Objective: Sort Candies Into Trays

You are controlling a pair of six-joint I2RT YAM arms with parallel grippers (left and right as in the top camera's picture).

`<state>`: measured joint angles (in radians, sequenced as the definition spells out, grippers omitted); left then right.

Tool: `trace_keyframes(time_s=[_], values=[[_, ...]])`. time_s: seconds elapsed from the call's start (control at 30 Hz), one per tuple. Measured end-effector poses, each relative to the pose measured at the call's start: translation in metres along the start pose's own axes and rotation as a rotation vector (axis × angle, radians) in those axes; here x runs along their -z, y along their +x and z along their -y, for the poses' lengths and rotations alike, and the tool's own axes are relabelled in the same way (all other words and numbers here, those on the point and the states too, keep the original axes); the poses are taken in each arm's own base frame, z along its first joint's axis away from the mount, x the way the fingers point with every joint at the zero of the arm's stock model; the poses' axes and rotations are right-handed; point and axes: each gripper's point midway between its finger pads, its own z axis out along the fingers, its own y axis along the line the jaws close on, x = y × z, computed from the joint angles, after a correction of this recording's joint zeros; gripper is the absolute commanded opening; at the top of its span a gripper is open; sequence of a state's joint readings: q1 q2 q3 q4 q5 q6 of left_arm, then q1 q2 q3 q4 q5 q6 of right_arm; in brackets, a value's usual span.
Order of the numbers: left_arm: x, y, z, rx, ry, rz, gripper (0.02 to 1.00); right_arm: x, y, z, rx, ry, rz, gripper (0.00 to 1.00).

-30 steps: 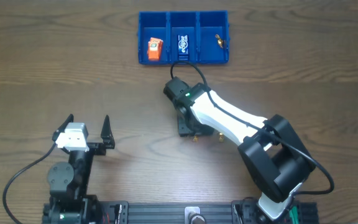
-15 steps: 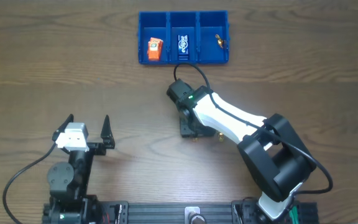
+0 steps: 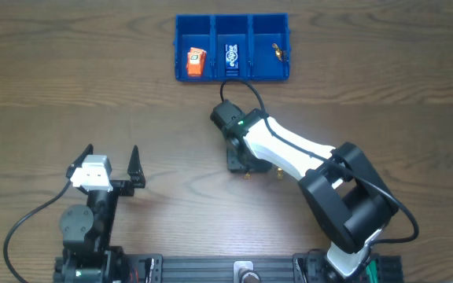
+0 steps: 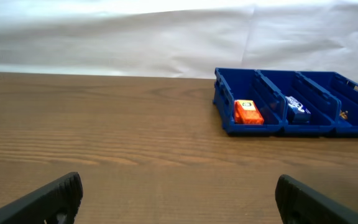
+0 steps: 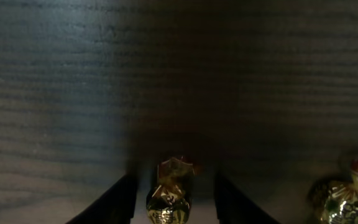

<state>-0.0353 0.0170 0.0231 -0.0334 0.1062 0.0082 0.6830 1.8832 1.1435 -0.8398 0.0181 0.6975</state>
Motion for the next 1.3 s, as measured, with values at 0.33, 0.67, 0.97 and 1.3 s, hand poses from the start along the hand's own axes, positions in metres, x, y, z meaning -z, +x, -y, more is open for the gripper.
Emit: trace_keyframes(time_s=[0.33,0.67,0.97,1.3], values=[[0.0,0.0,0.0,0.0,0.0,0.0,0.998,-0.001,-0.001,-0.002,-0.007,-0.006,0.001,0.126],[0.0,0.0,0.0,0.0,0.0,0.0,0.998,0.009,-0.005,-0.002,-0.007,-0.016,0.035,0.104],[0.0,0.0,0.0,0.0,0.0,0.001,0.998,0.18,-0.086,0.034,-0.075,-0.061,0.46,0.099],[0.0,0.0,0.0,0.0,0.0,0.0,0.998,0.211,-0.241,0.073,-0.097,0.043,0.621,0.104]])
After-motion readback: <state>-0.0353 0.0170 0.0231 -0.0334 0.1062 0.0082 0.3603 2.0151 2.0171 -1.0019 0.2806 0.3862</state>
